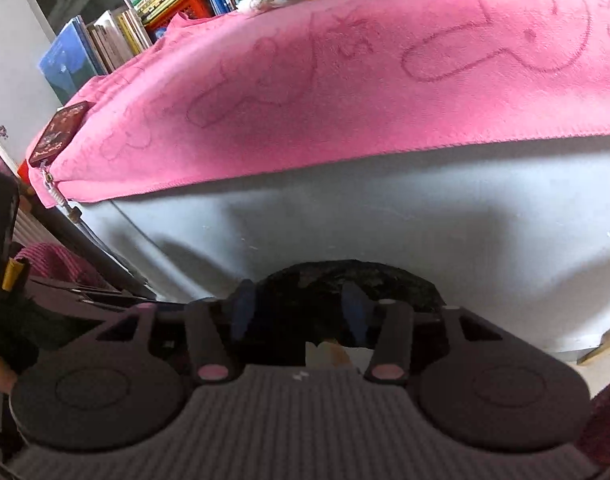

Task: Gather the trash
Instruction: 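Open both grippers to drop the foil and brown wrapper into the bin, then grasp the orange peel strip with the left gripper while the right gripper grasps the yellow peel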

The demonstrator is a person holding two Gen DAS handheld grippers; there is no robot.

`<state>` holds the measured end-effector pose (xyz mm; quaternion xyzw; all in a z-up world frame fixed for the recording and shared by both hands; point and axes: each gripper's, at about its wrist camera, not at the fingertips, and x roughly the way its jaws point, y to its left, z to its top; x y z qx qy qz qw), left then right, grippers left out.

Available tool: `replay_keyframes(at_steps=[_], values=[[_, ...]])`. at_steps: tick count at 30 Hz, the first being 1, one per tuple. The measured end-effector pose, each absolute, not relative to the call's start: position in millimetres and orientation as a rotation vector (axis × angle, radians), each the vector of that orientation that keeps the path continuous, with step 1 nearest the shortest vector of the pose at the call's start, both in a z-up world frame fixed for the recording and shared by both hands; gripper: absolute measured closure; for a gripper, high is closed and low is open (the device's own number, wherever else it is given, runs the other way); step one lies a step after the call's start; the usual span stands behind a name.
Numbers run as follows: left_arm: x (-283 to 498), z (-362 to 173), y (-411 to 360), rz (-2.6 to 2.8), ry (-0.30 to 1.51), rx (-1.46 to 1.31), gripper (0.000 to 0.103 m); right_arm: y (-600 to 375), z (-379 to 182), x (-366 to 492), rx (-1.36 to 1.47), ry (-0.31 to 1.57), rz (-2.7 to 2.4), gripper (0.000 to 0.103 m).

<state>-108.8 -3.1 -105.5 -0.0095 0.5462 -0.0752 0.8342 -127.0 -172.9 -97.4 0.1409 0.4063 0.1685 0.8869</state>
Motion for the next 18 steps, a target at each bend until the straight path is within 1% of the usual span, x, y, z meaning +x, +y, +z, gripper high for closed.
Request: replay_keyframes(at_steps=[2, 4, 5, 10, 13, 18], values=[[-108, -104, -2, -0.156, 1.153, -0.019, 0.052, -172, -95, -127, 0.291, 0.84, 0.351, 0.036], [-108, -101, -2, -0.154, 1.144, -0.015, 0.044, -173, -94, -127, 0.287, 0.836, 0.349, 0.035], [-108, -99, -1, -0.152, 1.139, -0.012, 0.043, -173, -94, -127, 0.285, 0.834, 0.348, 0.034], [-108, -92, 0, -0.14, 1.111, 0.01, 0.026, -175, -89, -126, 0.277, 0.817, 0.345, 0.031], [-107, -87, 0, -0.136, 1.096, 0.009, 0.023, -176, -85, -125, 0.265, 0.8, 0.345, 0.029], [-108, -70, 2, -0.142, 1.063, -0.003, 0.022, -180, -70, -126, 0.222, 0.746, 0.357, 0.026]])
